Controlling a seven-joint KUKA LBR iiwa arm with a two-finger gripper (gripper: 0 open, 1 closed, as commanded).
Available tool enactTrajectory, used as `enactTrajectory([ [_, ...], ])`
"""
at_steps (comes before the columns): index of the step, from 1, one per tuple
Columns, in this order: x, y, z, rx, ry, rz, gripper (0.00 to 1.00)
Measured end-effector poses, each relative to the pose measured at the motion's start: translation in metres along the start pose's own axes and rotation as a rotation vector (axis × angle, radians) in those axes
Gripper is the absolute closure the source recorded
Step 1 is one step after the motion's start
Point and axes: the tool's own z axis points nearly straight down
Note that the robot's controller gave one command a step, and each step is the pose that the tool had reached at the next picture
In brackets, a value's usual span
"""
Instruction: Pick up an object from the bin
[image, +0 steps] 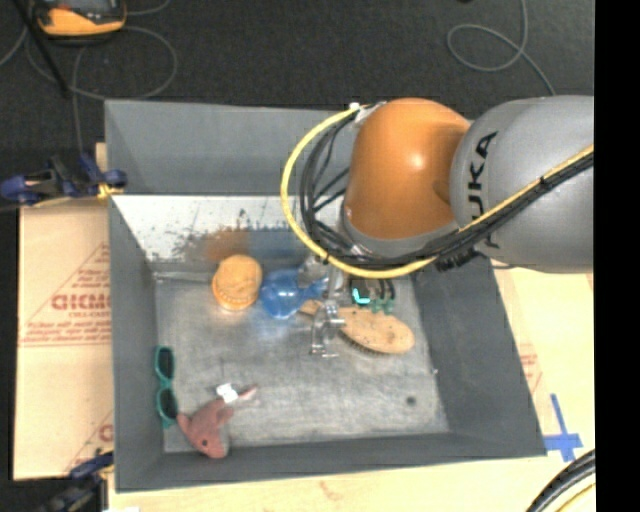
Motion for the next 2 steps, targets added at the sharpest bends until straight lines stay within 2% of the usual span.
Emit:
enactTrajectory([
  [1,-0.001,0.000,-0.005,-0.001,-0.008,0.002,0.00],
  [2,-0.026,-0.021,0.042,-0.002,-0.015,0.057,0.00],
])
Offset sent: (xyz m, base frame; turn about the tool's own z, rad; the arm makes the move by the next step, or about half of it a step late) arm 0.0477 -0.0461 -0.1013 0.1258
